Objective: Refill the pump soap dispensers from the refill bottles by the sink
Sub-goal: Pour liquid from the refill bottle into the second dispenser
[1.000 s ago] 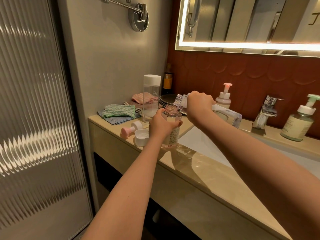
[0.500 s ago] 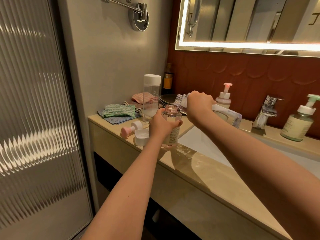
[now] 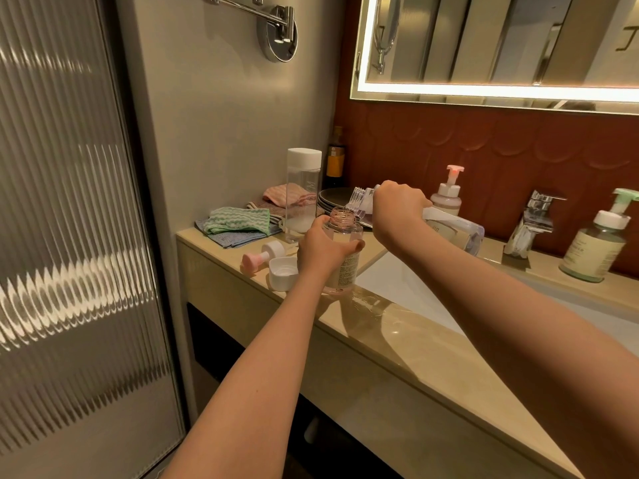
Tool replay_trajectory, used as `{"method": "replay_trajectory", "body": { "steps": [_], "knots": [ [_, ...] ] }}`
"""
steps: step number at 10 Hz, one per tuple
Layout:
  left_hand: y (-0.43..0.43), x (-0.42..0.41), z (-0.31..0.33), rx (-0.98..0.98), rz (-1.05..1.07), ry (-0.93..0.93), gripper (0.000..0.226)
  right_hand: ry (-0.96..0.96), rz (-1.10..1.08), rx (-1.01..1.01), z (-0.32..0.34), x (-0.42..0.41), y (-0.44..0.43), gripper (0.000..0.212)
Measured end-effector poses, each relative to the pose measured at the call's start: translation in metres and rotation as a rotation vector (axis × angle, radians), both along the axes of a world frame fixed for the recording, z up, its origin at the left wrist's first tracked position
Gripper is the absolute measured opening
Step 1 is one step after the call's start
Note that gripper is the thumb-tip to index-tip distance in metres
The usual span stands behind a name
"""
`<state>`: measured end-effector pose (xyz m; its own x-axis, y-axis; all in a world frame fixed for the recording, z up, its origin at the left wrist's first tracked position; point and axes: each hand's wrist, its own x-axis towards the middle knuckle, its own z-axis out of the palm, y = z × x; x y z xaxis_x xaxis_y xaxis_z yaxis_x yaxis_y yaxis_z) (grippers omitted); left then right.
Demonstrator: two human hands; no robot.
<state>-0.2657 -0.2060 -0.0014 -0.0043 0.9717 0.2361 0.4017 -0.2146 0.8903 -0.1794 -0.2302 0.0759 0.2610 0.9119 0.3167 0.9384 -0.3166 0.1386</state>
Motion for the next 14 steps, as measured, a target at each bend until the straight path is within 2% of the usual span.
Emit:
{"method": "replay_trajectory", "body": {
  "steps": [14],
  "knots": [
    [0.0032, 0.0013, -0.0026, 0.000, 0.006, 0.004, 0.084, -0.020, -0.006, 0.024, -0.0043, 0.0004, 0.0066, 0.053]
  ]
}}
